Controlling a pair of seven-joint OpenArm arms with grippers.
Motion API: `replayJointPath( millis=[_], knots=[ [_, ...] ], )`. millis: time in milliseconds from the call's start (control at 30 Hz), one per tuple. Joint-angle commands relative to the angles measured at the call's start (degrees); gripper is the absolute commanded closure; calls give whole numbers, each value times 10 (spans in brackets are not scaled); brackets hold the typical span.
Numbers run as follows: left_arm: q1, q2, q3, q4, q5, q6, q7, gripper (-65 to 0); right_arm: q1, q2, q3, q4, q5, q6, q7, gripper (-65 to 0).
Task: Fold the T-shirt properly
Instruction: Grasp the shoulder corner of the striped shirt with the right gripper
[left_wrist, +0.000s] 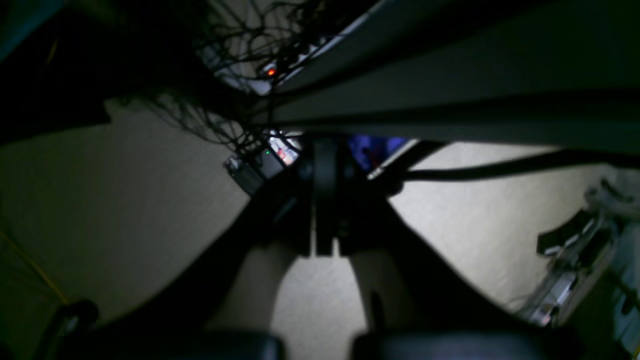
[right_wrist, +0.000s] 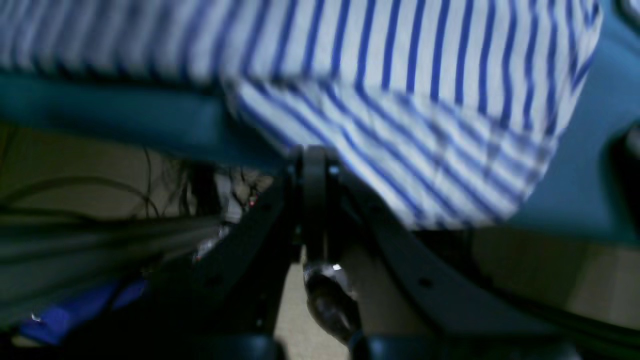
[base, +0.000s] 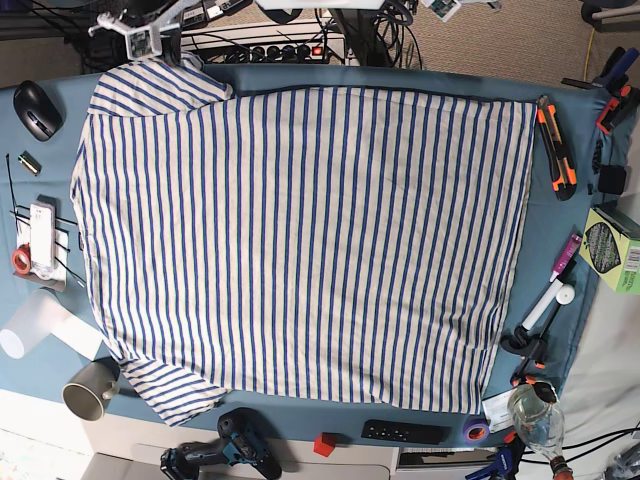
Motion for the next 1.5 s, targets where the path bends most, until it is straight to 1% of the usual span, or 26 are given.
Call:
replayJointPath(
  millis=[0,67,133,200,267,367,400,433,500,533,600,667,700,800,900,967,1000,1033,1067,1100,1167,1300,1467],
  knots=[
    [6,-4,0,17,-6,-9,-10,0,4,-3,9,21,1,-3,16,0],
    [-3,-3,0,24,-7,-22,-10,0,32,-16,29,33,9,-3,15,0],
    [-11,-3,0,24,-6,-27,-11,0,68,-35,63,32,36,-3,-3,0],
    [-19,-4,0,24,-6,-27,-11,0,105,-51,104,31,76,-2,-25,0],
    [-27,-4,0,24,-6,-26,-11,0,133,-59,145,24,125,17,-42,0],
    [-35,-3,0,24,-6,-26,-10,0,164,-60,197,2,202,57,-62,0],
    [-37,-3,0,24,-6,-27,-10,0,173,-60,210,-10,227,64,-70,0],
    [-37,-3,0,24,-6,-27,-10,-18,183,-60,224,-24,250,70,-77,0],
    [-39,-3,0,24,-6,-28,-10,-43,209,-60,251,-62,283,73,-77,0],
    [-40,-3,0,24,-6,-28,-10,-44,225,-60,268,-85,298,72,-76,0],
    [-40,-3,0,24,-6,-28,-10,-44,257,-60,305,-133,349,72,-83,0],
    [-40,-3,0,24,-6,-28,-10,-44,286,-60,339,-181,414,77,-117,0],
    [-40,-3,0,24,-6,-28,-10,-44,297,-60,353,-205,450,90,-140,0],
    [-40,-3,0,24,-6,-28,-10,-44,308,-60,381,-273,572,152,-211,0],
    [-40,-4,0,24,-6,-28,-10,-44,304,-59,385,-325,683,216,-285,0],
    [-40,-7,0,24,-6,-28,-9,-44,297,-59,385,-352,755,255,-323,0],
    [-40,-10,0,24,-6,-28,-10,-44,292,-57,385,-362,770,271,-338,0],
    [-40,-14,0,24,-6,-28,-9,-44,289,-55,385,-370,770,284,-351,0],
    [-40,-17,0,24,-3,-28,-9,-44,287,-54,387,-374,770,299,-354,0],
    [-40,-19,0,24,1,-28,-9,-44,287,-53,388,-377,770,303,-354,0],
    [-40,-19,0,24,13,-28,-10,-44,287,-53,392,-378,770,303,-349,0],
    [-43,-19,0,24,14,-26,-10,-44,281,-54,392,-377,770,303,-329,0],
    [-43,-19,0,24,14,-26,-10,-44,275,-53,392,-377,770,305,-327,0]
  ],
)
